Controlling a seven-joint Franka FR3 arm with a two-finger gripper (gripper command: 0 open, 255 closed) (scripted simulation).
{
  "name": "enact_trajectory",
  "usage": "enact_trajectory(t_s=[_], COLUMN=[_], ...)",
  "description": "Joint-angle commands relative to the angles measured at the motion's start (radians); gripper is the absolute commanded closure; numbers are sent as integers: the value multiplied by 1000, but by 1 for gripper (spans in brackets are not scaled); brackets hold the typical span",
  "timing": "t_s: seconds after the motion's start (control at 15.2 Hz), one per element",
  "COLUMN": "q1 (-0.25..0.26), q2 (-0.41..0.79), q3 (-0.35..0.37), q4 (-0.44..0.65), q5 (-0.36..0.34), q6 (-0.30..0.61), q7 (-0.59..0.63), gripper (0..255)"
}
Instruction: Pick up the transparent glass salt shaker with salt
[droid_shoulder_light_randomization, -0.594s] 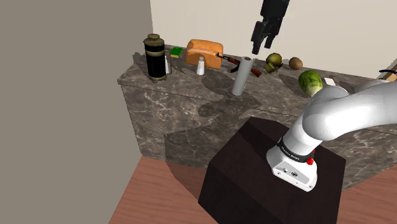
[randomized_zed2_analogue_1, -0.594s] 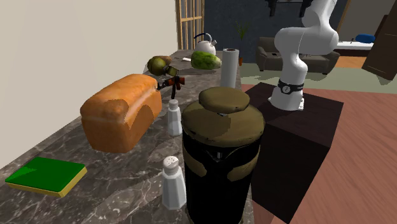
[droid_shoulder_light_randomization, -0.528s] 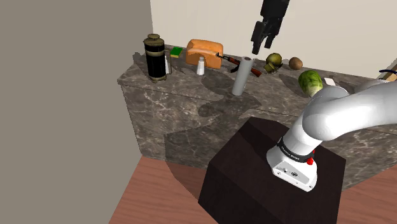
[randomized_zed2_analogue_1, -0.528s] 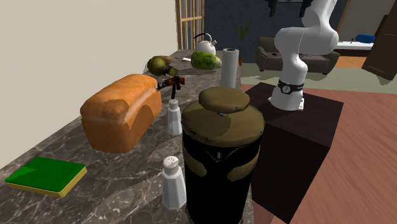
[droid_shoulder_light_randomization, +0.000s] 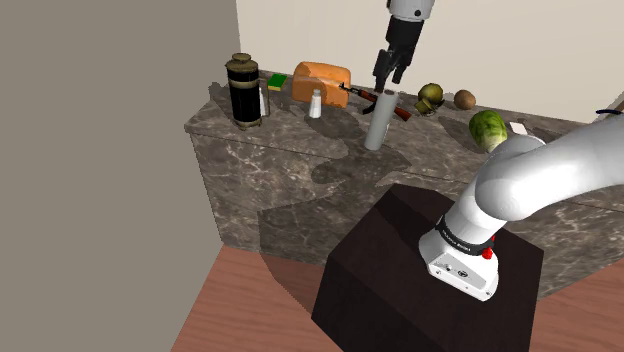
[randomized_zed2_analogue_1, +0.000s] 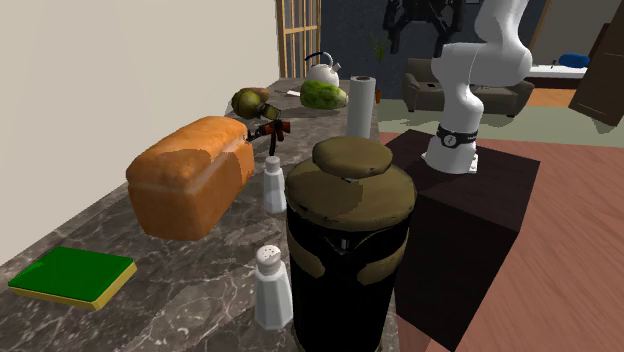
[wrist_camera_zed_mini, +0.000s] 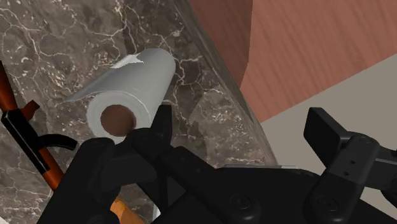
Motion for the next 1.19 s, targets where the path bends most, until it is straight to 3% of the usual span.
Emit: enact_trajectory(t_s=[0.0, 0.59, 1.12], q1=[1, 11, 17], q2=[62, 351, 641], q3=[-19, -102, -148], q4=[6, 82, 250], q5=[-6, 10, 107], q6=[77, 364, 543], q7=[-26, -157, -304], gripper=[0, 0, 0])
